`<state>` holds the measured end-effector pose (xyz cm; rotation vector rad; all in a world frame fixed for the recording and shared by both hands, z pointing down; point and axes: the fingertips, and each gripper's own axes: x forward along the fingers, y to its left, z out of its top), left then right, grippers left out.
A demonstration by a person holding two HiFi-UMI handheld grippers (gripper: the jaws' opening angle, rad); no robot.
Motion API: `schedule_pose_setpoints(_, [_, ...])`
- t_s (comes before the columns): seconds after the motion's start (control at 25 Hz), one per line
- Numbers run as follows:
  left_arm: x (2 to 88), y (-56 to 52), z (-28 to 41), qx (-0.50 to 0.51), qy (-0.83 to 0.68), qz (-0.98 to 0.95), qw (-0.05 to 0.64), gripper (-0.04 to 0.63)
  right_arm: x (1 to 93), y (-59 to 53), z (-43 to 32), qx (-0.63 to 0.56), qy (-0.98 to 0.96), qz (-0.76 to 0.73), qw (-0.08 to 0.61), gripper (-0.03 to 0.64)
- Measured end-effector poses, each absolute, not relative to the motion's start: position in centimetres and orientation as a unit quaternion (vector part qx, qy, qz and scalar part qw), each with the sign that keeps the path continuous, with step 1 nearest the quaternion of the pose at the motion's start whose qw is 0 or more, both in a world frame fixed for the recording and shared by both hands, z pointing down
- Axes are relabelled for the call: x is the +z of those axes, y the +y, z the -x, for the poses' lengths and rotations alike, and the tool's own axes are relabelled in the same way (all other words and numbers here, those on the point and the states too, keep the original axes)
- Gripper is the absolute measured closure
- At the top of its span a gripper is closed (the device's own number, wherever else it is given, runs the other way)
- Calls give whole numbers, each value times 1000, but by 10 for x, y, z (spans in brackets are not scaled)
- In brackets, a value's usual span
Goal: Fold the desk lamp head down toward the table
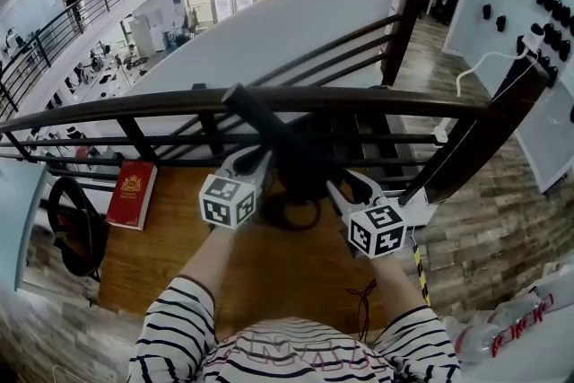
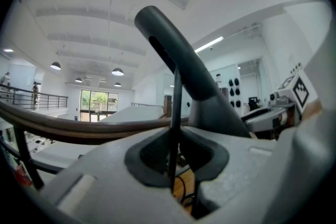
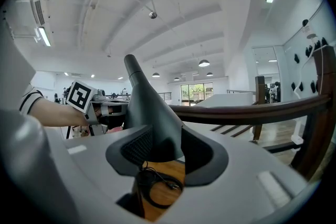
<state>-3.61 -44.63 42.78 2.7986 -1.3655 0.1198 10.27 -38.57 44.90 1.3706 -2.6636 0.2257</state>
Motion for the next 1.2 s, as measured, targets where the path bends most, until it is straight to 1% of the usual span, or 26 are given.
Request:
schedule_pose_setpoints(0.6, [427,-445,36,42,-438,-898,8,541,461,-387,-88,89,-888,-445,78,479])
schedule_pose_setpoints(0.96, [434,-440,38,137,-459,-874,-87,534,463,-388,-85,91,-888,-444,81,480])
schedule_pose_setpoints(1.2, [432,-432,43,133,-464,-872,-82,528,461,-387,-87,94,-885,-448,82,476])
